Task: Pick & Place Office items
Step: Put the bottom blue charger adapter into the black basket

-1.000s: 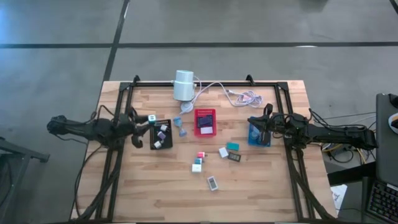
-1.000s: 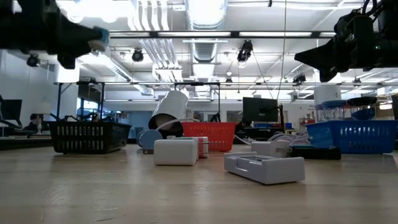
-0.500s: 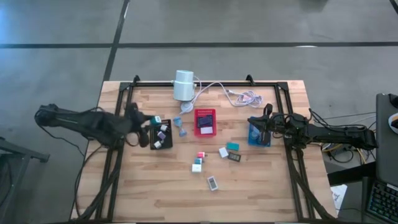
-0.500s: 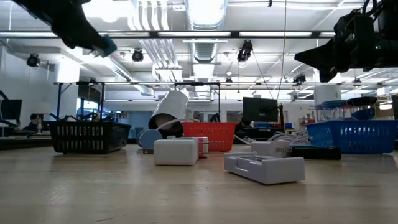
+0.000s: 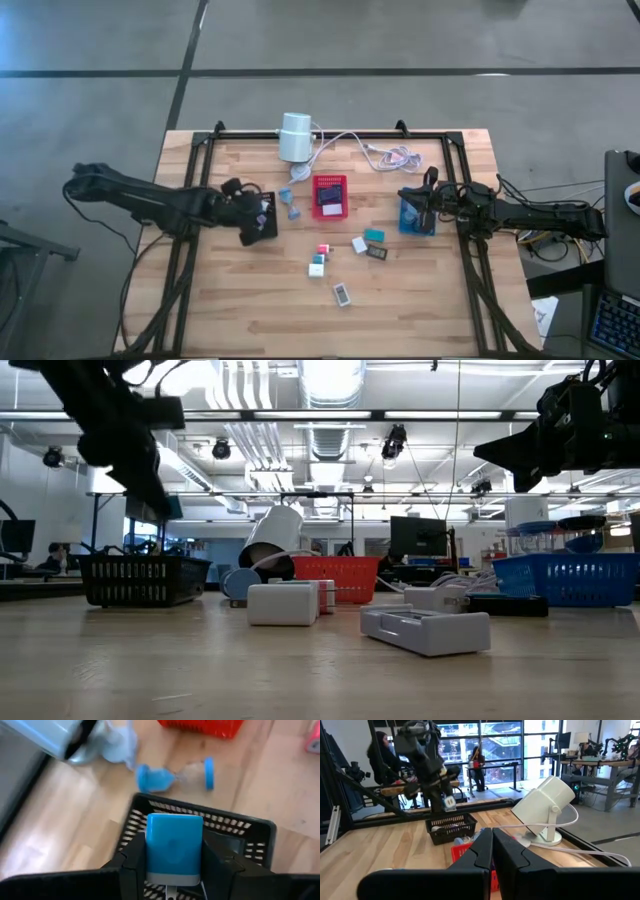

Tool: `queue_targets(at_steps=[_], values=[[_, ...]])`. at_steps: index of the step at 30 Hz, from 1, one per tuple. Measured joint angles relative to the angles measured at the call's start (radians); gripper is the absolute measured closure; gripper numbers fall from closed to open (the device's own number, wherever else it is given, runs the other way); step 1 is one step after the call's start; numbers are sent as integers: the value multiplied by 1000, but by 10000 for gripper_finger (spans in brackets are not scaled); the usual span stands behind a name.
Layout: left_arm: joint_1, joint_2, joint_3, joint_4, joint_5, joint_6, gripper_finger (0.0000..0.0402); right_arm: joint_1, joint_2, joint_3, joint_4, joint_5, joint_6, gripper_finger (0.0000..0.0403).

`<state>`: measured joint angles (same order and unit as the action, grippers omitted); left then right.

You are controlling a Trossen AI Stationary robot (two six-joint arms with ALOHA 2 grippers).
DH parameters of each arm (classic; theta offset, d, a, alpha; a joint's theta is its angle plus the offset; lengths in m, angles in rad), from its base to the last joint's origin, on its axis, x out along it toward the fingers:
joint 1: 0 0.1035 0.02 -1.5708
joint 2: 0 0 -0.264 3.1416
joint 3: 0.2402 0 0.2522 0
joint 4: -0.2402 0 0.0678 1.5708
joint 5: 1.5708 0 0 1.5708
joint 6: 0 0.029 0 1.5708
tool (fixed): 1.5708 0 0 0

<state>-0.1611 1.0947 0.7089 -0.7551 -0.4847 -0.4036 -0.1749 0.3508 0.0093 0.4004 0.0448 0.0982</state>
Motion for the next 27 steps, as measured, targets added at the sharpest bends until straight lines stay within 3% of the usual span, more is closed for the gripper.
queue_targets(at_steps=[7, 17, 24, 27], values=[[23, 51, -96, 141, 136, 19, 279, 0, 0, 0, 0, 0, -1, 394], [24, 119, -109, 165, 261, 76, 279, 0, 0, 0, 0, 1, -5, 394], [29, 173, -96, 170, 278, 89, 278, 0, 0, 0, 0, 1, -4, 394], [29, 184, -91, 170, 287, 94, 259, 0, 0, 0, 0, 1, -4, 394]])
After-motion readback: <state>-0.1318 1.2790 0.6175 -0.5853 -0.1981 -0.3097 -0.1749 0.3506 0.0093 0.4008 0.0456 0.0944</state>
